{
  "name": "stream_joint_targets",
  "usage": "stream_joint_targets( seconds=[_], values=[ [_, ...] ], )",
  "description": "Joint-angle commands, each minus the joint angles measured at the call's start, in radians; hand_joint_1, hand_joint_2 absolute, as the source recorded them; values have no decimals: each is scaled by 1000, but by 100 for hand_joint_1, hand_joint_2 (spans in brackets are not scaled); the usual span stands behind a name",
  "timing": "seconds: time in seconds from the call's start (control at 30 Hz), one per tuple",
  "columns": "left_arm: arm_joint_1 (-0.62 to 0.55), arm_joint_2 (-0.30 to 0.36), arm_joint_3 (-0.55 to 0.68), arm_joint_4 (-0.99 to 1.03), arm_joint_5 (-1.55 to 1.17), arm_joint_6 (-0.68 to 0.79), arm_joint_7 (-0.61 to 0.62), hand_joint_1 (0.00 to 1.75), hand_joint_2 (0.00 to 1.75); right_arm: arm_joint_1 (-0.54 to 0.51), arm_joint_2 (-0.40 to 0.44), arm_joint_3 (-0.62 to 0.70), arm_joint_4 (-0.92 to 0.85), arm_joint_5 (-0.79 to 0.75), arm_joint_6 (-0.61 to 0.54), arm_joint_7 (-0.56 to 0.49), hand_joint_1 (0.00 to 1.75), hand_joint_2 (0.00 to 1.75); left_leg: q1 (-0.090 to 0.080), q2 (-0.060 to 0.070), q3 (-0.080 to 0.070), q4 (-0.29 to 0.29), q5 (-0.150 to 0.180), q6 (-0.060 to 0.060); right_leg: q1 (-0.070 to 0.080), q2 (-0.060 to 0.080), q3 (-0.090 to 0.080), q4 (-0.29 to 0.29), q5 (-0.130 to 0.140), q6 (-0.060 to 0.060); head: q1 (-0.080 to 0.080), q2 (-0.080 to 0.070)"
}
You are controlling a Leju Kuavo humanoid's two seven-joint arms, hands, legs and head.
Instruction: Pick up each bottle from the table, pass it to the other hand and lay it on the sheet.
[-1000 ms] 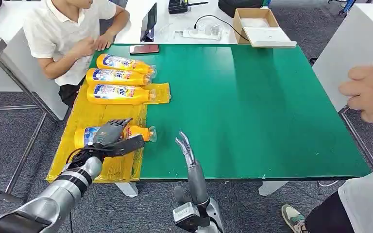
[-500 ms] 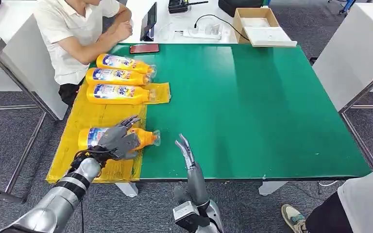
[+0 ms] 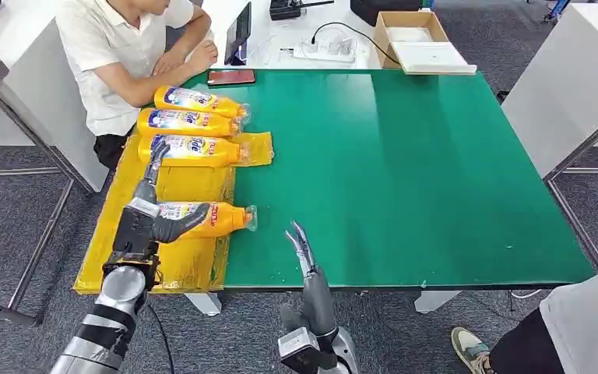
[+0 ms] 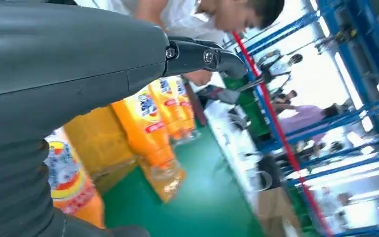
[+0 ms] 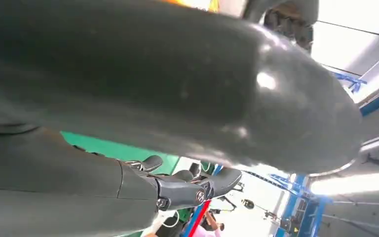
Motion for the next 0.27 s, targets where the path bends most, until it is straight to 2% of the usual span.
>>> stream_joint_targets(
  seconds=[0.03,0.1,0.17,0.27],
  values=[
    [119,-30,24,-202,202,-11,8,0,175,5,-35,6,4,-43,-31,-32,0,0,1,3,4,-1,-2,-2,1,1,3,-1,-1,-2,0,0],
    [183,-55,8,-251,271,0,17,0,175,46,-27,-63,-95,-135,-17,-32,0,0,1,3,5,-1,-2,-1,1,1,4,-1,-2,-2,0,0],
    [266,-75,-32,-305,339,6,33,0,175,97,-26,-132,-222,-130,-107,-32,0,0,0,1,2,0,-1,0,0,0,1,0,-1,-1,0,0],
    [288,-85,-43,-310,338,11,21,0,175,102,-36,-137,-231,-136,-101,-32,0,0,-1,0,1,-1,-1,0,-1,0,1,0,-1,0,0,0]
  ],
)
